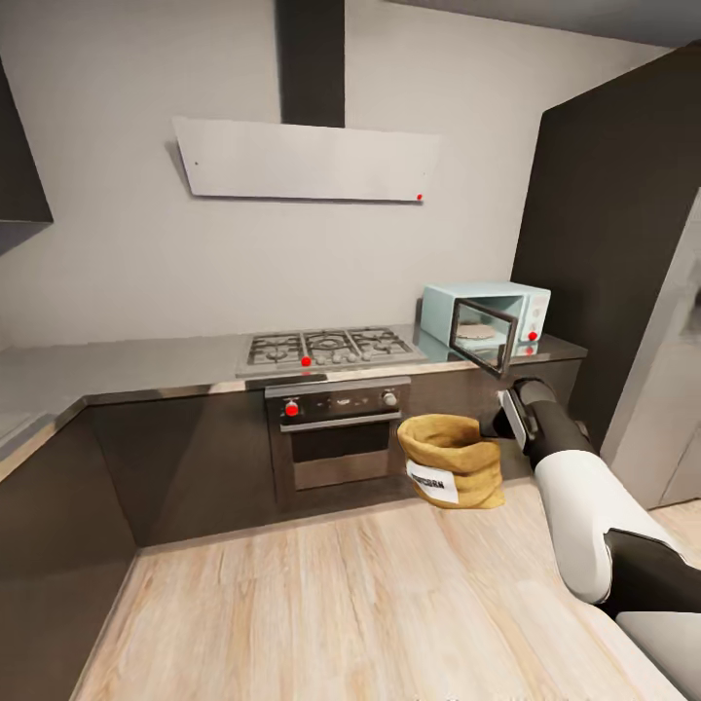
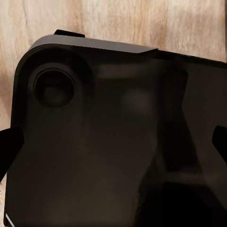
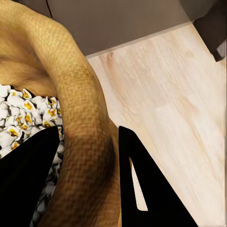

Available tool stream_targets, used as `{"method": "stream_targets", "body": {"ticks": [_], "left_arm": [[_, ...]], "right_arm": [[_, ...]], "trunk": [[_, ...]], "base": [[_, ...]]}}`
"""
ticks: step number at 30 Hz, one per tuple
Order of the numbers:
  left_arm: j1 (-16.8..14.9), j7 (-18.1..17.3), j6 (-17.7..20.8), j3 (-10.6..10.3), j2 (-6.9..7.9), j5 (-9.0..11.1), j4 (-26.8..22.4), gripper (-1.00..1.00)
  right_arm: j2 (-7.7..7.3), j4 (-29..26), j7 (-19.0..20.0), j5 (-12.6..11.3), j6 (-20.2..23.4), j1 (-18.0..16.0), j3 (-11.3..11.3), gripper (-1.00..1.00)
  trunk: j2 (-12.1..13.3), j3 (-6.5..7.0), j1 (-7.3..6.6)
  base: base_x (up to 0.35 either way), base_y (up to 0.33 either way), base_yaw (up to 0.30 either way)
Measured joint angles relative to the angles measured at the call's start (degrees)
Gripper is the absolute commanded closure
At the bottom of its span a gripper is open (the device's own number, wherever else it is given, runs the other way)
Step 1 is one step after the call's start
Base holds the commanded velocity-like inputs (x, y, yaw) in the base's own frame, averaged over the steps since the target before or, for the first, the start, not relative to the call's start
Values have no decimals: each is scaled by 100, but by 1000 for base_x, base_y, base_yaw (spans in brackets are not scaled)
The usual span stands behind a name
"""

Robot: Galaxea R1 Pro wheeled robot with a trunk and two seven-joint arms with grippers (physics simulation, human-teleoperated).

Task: In the kitchen, take the popcorn bag from the countertop, put it into the microwave, and heat it until the popcorn is cooked so the cooked popcorn ends up inside the bag.

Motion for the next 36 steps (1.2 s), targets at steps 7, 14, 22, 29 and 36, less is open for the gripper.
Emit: {"method": "stream_targets", "body": {"ticks": [7,14,22,29,36], "left_arm": [[0,0,0,0,0,0,0,-100],[0,0,0,2,7,5,0,-100],[0,0,0,0,0,0,0,-100],[0,0,0,0,3,0,0,-100],[0,0,0,3,6,7,0,-100]], "right_arm": [[11,2,3,-9,16,0,-3,100],[2,2,-15,17,5,0,-11,100],[0,2,-16,7,14,0,-16,100],[0,2,-16,7,16,0,-17,100],[0,2,-15,4,19,0,-16,100]], "trunk": [[0,0,0],[0,0,0],[0,0,0],[0,0,0],[0,0,0]], "base": [[0,0,-290],[0,0,-291],[0,0,-291],[0,0,-291],[0,0,-291]]}}
